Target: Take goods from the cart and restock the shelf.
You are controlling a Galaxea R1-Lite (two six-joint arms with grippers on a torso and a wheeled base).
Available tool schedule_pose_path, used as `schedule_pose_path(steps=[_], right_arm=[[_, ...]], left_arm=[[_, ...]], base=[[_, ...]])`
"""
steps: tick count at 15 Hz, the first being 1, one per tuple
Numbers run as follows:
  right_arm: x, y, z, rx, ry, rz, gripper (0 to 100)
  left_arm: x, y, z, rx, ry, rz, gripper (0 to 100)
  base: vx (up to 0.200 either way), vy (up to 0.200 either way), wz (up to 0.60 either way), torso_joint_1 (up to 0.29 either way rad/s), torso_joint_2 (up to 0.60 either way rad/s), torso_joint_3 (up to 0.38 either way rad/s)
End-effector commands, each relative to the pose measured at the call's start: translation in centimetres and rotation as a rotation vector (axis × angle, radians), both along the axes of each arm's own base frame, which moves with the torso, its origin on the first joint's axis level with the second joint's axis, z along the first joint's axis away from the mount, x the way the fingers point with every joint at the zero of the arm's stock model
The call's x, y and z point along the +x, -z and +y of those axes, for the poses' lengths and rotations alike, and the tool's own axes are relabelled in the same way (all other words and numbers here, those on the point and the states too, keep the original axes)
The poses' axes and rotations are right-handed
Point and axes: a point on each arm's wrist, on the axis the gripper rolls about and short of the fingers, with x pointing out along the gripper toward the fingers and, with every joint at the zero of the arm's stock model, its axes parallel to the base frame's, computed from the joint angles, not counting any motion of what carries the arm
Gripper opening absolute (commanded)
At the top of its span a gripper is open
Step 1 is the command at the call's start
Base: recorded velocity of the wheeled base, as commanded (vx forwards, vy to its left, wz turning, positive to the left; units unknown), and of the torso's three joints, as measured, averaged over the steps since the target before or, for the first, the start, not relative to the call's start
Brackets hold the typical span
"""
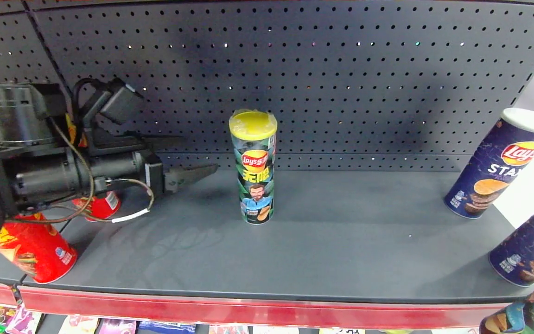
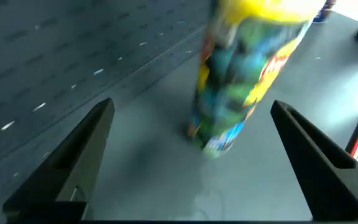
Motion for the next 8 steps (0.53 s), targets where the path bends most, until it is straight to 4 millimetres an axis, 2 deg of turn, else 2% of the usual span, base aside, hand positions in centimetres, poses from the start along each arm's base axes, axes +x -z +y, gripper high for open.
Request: schedule_pose_path(steps=[1, 5, 8], right_arm=[[0.1, 0.0, 0.0, 0.000, 0.001, 0.005, 0], [0.3, -0.1, 0.0, -0.002, 0.002, 0.011, 0], [0.3, 0.0, 0.0, -0.003, 0.005, 0.017, 0]], left_arm=[[2.2, 1.6, -2.5, 0.012, 0.054, 0.047, 100], [4.1, 1.5, -3.6, 0.007, 0.073, 0.034, 100], [4.4, 1.0, -4.8, -0.010, 0.102, 0.026, 100]], base=[[0.000, 0.000, 0.00, 0.000, 0.00, 0.000], [0.000, 0.000, 0.00, 0.000, 0.00, 0.000], [0.000, 0.000, 0.00, 0.000, 0.00, 0.000]])
